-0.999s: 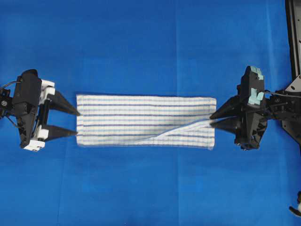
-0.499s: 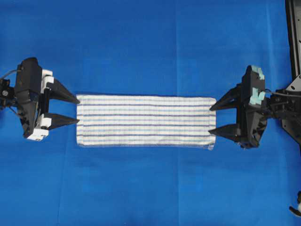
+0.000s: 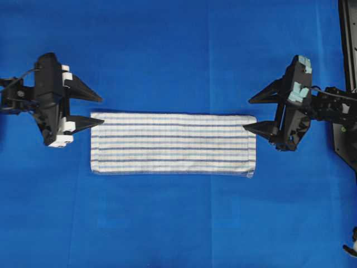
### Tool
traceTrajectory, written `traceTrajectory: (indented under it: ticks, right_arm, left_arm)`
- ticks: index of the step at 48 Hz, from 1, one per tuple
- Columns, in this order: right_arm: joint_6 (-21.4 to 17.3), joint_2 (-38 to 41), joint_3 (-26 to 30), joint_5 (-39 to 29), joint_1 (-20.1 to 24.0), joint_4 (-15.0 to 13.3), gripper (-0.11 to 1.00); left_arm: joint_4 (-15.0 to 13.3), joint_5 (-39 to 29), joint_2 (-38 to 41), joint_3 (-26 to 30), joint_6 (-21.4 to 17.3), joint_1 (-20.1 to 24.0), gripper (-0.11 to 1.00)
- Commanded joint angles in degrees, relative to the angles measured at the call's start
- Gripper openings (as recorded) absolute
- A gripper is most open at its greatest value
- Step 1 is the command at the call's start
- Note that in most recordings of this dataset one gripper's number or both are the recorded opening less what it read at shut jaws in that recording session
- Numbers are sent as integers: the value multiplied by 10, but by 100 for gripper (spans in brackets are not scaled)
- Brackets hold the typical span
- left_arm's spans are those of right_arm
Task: Fold the blue towel.
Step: 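Grasp the short ends of the folded towel with left and right grippers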
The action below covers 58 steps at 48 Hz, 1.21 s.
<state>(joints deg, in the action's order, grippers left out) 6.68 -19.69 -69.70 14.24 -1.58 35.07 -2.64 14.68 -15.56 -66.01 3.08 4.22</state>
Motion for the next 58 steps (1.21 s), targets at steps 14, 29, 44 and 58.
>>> traceTrajectory:
  ticks: [14,29,44,58]
  right_arm:
    - [2,128,18,60,4,6,86]
    - [2,159,27,62,35,6,55]
    - [2,154,25,58,38,5,3]
    - [6,85,22,34,37,5,3]
  left_arm:
    - [-1,42,131,25,0,10,57]
    - [-4,40,169,32,20,9,37]
    - [-4,16,159,34,21,8,2]
    - [-4,-61,83,50,15,8,2]
